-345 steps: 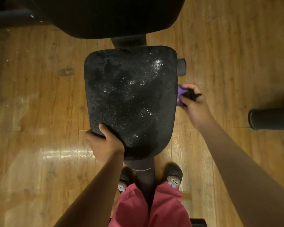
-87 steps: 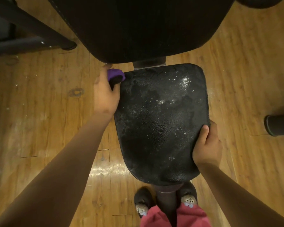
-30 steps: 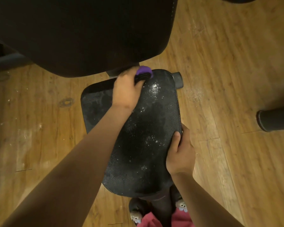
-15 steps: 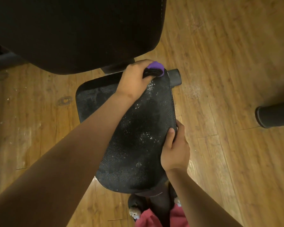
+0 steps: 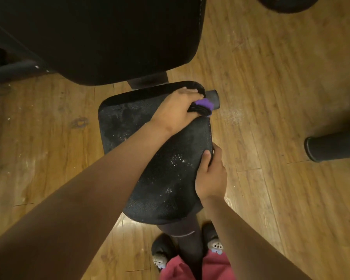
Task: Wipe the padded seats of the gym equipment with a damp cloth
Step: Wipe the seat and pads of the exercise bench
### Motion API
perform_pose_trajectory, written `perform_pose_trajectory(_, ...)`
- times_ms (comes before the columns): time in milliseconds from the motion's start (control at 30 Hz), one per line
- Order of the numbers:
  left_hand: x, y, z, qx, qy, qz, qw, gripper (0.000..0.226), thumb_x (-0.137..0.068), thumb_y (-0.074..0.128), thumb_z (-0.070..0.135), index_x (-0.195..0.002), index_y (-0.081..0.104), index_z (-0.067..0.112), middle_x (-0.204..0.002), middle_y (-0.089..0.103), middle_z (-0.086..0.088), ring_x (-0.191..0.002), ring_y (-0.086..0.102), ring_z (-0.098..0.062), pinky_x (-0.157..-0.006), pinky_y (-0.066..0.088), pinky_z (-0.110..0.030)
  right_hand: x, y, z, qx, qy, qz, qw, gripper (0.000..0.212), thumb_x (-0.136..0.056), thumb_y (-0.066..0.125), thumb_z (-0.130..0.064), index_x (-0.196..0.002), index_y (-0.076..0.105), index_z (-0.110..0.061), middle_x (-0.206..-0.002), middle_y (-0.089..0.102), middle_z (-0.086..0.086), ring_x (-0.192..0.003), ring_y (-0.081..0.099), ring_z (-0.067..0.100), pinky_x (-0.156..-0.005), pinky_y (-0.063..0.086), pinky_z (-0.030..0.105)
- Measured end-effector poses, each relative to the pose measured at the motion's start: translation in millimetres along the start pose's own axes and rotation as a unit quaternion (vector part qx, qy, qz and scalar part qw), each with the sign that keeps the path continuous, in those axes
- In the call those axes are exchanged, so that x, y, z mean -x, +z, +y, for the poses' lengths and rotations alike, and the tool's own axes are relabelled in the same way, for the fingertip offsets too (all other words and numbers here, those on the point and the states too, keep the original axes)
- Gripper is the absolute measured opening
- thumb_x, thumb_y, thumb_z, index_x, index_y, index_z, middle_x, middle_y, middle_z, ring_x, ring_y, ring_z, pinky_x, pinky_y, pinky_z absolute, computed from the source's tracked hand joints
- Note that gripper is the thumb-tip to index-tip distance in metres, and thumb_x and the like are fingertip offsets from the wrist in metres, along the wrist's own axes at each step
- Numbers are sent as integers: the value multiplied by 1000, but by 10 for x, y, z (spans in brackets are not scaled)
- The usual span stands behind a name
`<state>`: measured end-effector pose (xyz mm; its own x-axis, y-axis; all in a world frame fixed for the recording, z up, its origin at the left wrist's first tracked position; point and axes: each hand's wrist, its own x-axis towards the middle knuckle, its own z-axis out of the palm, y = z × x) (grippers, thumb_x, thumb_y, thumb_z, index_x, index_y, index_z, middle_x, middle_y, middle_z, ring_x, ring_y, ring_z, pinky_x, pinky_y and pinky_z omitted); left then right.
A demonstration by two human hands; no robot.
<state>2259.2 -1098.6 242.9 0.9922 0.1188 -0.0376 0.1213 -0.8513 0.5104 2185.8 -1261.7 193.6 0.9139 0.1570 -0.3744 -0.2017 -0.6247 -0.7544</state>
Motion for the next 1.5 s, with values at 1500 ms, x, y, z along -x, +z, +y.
perform_pose_trajectory(1500,1989,363,-83,220,-657,292,660,44,-102,23,46,-121,45,13,-91,52,-4,-88,52,-29,-72,29,-35,-936,-706,-1084,91,-165,-59,980,27,-86,67,-16,-107,51,-10,-104,62,8,-92,60,19,-77,48,32)
